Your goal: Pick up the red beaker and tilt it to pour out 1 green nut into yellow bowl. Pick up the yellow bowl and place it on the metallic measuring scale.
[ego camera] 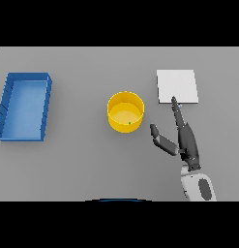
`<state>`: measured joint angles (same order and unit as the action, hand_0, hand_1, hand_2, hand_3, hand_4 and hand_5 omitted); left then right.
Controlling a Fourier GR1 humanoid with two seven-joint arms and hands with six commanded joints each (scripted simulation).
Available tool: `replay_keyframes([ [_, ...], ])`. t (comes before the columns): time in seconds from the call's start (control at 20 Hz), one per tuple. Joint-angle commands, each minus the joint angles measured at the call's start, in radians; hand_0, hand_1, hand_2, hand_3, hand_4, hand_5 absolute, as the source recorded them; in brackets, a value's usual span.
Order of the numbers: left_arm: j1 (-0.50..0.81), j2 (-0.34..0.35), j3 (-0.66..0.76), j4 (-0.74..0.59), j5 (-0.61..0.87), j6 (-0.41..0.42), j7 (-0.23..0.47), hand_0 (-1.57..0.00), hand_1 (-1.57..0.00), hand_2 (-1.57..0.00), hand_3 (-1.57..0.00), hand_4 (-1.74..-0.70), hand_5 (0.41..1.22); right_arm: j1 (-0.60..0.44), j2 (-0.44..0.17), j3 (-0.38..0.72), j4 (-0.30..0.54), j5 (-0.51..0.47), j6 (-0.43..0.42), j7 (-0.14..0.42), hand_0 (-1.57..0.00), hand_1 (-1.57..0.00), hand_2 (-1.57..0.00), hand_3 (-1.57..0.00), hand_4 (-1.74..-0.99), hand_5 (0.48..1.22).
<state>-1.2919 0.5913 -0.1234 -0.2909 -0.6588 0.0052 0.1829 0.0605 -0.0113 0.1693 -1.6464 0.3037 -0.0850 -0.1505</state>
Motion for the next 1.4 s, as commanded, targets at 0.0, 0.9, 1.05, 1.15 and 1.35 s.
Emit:
replay_keyframes([
  [0.0,0.044,0.002,0.029,-0.019,0.038,0.023,0.007,-1.57,-1.57,-1.57,-1.45,-1.74,1.221,0.005,0.001,0.001,0.005,0.002,-0.002,0.001,0.0,0.0,0.0,0.0,-1.053,0.651],
  [0.9,0.73,-0.112,0.166,-0.759,0.336,0.192,0.307,-1.57,-1.57,-1.57,-1.53,-1.74,1.173,0.023,-0.01,0.01,0.003,0.021,0.001,-0.013,0.0,0.0,0.0,0.0,-1.006,0.647],
  [1.05,0.779,-0.124,0.165,-0.823,0.347,0.193,0.35,-1.57,-1.57,-1.57,-1.55,-1.74,1.088,0.021,-0.021,0.002,-0.009,0.021,-0.004,-0.021,0.0,0.0,0.0,0.0,-1.012,0.648],
  [1.15,0.805,-0.124,0.141,-0.844,0.316,0.198,0.358,-1.57,-1.57,-1.57,-1.56,-1.71,0.991,0.016,-0.021,-0.001,-0.008,0.019,-0.004,-0.007,0.0,0.0,0.0,0.0,-1.017,0.638],
  [1.35,0.849,-0.106,0.125,-0.884,0.302,0.169,0.362,-1.57,-1.54,-1.5,-1.47,-1.28,0.81,0.019,-0.029,-0.004,-0.016,0.017,-0.001,-0.007,0.0,0.0,0.0,0.0,-1.012,0.634],
])
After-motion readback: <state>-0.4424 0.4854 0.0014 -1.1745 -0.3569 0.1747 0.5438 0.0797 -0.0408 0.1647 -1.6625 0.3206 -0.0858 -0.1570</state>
